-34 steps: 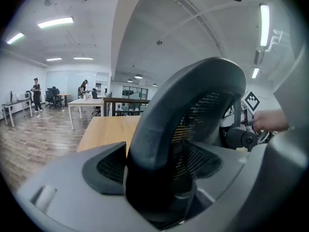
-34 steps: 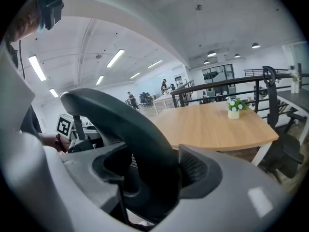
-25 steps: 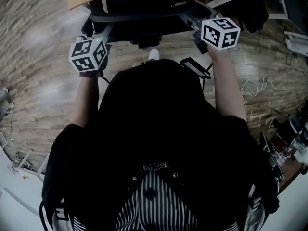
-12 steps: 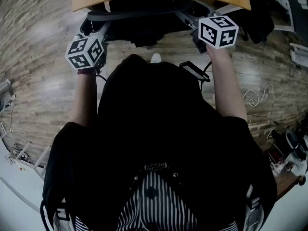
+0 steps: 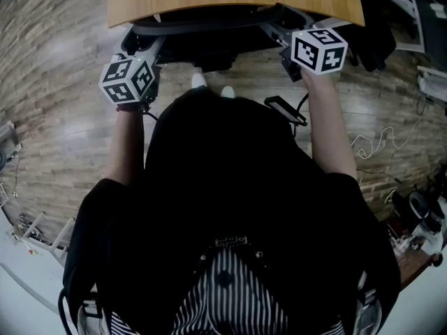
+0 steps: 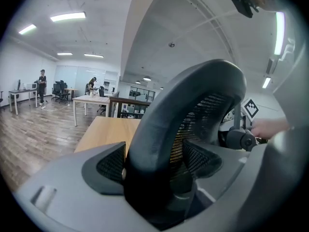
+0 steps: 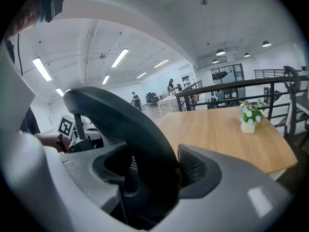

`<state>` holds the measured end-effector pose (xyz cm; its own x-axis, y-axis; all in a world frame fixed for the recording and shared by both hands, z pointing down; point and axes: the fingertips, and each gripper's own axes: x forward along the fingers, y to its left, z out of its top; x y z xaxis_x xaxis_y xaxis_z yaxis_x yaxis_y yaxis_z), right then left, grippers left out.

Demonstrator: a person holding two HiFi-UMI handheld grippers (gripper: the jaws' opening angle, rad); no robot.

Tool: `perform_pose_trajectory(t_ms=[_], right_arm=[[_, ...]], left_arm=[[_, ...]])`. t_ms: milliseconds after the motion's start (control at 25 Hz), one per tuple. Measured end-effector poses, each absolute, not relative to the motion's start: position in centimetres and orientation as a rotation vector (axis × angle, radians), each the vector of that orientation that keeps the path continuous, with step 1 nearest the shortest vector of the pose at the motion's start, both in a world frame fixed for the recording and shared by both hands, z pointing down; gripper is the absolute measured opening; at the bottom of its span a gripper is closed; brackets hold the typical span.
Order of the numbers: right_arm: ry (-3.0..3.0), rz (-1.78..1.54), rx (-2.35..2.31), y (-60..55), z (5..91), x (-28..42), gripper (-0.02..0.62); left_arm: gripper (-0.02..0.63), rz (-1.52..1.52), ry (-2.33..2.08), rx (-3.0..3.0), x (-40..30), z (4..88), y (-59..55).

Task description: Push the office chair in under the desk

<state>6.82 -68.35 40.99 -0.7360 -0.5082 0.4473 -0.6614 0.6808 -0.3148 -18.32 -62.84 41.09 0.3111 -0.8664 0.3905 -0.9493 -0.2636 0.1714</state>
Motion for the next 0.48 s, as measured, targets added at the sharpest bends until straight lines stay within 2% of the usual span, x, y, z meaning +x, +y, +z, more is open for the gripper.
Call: perform_pose_trajectory(t_ms=[480], right_arm=[[-2.545,0.684,0.973,-73.1,41.1,2.9,0.298]], left_arm=[[0.382,0.317,-1.547,2.263,-22.6,41.3,-69.0]])
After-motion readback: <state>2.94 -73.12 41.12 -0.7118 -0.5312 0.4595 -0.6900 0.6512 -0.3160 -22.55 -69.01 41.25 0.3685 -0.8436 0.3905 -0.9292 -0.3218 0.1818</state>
